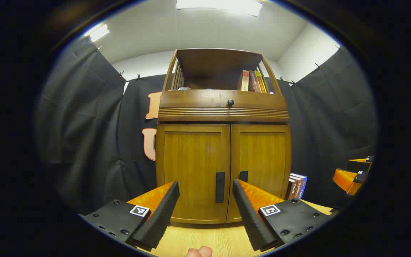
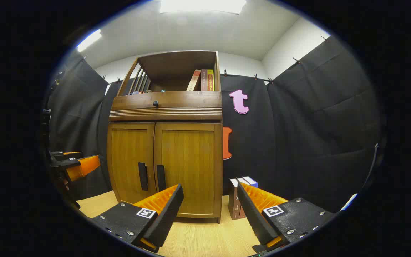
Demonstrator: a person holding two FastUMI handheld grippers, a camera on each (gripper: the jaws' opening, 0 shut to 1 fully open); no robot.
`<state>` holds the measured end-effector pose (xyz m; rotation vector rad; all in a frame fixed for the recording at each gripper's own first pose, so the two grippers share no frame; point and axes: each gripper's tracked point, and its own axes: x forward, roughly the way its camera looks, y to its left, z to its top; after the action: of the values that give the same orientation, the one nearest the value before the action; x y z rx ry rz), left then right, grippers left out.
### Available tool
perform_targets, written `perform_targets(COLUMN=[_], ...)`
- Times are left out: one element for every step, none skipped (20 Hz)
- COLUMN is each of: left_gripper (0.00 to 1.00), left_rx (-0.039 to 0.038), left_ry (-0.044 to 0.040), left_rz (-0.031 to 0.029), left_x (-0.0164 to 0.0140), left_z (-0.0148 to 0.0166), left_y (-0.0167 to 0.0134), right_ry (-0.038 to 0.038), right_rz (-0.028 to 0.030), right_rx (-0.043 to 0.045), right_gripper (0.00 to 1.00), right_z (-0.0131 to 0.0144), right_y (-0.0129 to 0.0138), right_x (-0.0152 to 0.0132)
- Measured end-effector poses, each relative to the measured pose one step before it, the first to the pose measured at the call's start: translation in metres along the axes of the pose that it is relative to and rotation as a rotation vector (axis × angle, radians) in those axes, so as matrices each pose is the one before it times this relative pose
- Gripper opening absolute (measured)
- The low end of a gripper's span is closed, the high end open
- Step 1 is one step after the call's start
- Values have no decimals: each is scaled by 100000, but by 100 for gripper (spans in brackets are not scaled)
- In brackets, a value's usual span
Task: Open the right door of the double-door shoe cabinet with the right hand, and open the left door with the left hand.
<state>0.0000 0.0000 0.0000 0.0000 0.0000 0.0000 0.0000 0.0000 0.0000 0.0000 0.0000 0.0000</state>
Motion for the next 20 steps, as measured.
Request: perform_targets(left_gripper=[94,94,94,96,96,94,94,96,96,94,94,96,96,96,94,94,94,94,94,94], left_rx=[83,25,55,0,-231,-262,-135,39,124,187,168,-23,74,332,314,154,26,152,101,-29], left_ry=[117,94,182,301,94,-107,-6,-20,-174,-118,86,11,40,49,-140,-164,-183,-102,-127,234], left_rz=[-35,-34,60,284,227,223,280,220,179,64,63,-127,-223,87,163,7,-88,2,211,247], left_x=[-24,4,17,62,-66,21,-73,103,-2,-3,-109,-11,-17,-20,-187,-38,-40,60,-42,34], left_z=[-105,-27,-71,-93,2,67,-27,7,34,33,-58,3,-111,-4,32,25,-41,-14,-114,-64], left_y=[-20,-41,86,144,103,126,109,174,50,77,-69,-74,10,40,20,-7,-30,13,103,94], right_ry=[-4,77,-22,-1,82,71,-6,-181,-456,-249,-3,54,10,29,102,155,132,27,-2,26], right_rz=[227,110,-20,-29,40,103,133,179,341,171,252,227,232,236,174,240,31,60,119,198], right_rx=[7,-79,-128,-152,-96,-54,-2,107,159,70,-37,-160,-267,-297,-283,-252,-258,-218,-99,-66], right_gripper=[93,93,93,93,93,93,93,93,93,93,93,93,93,93,93,93,93,93,93,93], right_z=[-14,-21,25,1,-38,0,59,36,125,72,-3,-11,10,-61,20,-9,-57,-36,47,15], right_y=[81,71,-33,10,42,53,54,48,153,88,75,113,117,122,73,121,54,38,105,113], right_x=[21,-1,-2,0,32,-37,-33,-105,39,-67,72,13,-8,5,-46,-23,15,-109,-44,-36])
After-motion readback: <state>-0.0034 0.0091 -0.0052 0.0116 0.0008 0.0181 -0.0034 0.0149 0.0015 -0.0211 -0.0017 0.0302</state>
